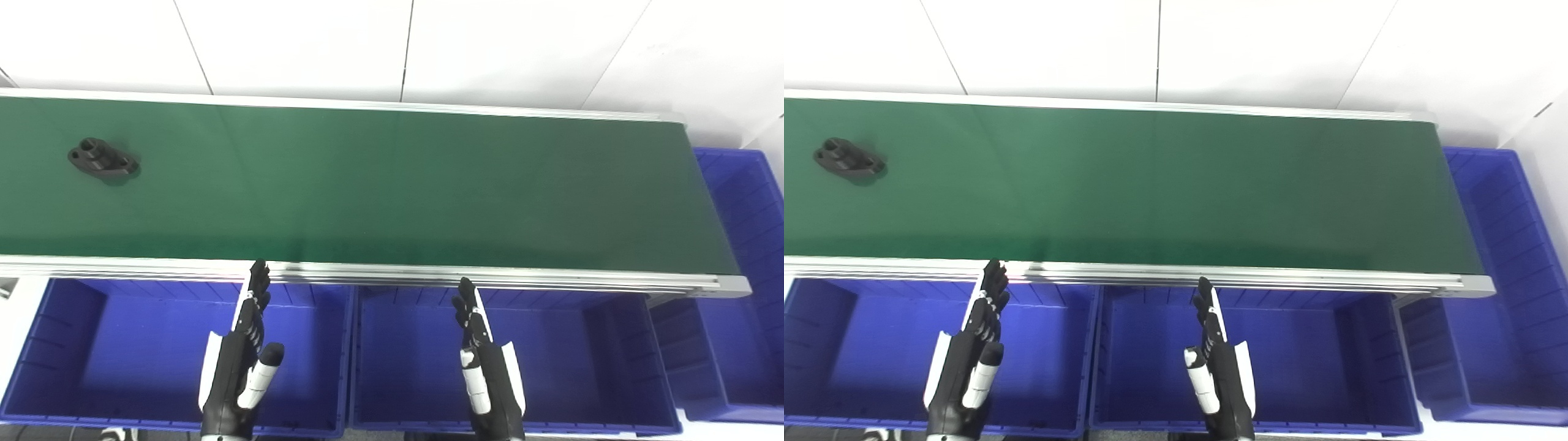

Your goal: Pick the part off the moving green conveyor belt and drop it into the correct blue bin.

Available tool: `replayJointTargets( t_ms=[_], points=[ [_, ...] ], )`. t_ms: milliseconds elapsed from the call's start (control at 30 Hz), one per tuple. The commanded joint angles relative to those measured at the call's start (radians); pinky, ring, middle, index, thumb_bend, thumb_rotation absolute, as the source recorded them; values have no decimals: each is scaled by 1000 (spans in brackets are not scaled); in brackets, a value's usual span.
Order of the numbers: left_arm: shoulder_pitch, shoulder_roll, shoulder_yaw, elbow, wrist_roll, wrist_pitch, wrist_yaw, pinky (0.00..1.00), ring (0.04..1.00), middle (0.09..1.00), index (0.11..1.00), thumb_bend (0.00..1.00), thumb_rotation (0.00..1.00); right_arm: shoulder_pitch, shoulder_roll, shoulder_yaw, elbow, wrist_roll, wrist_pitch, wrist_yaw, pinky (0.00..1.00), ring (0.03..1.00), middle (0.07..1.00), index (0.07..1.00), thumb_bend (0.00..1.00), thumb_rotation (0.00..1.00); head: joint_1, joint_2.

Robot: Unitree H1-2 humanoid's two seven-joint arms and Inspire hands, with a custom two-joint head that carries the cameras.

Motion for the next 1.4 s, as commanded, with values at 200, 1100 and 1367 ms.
replayJointTargets(
  t_ms=[200, 1100, 1367],
  points=[
    [1, -1, 3, -15, 9, -38, -6, 1000, 1000, 1000, 1000, 843, 912, -2, 15, 6, -15, 4, -15, 10, 1000, 988, 1000, 1000, 791, 1000, 1, 0],
    [-4, 2, 2, -6, 8, -42, -10, 1000, 1000, 1000, 1000, 824, 914, -7, 18, 4, -5, 6, -19, 9, 1000, 982, 1000, 1000, 799, 1000, -1, -3],
    [-5, -1, 5, -1, 19, -46, -4, 1000, 1000, 1000, 1000, 811, 927, -9, 19, 4, -3, 4, -18, 8, 1000, 980, 1000, 1000, 791, 1000, -1, -4]
  ],
)
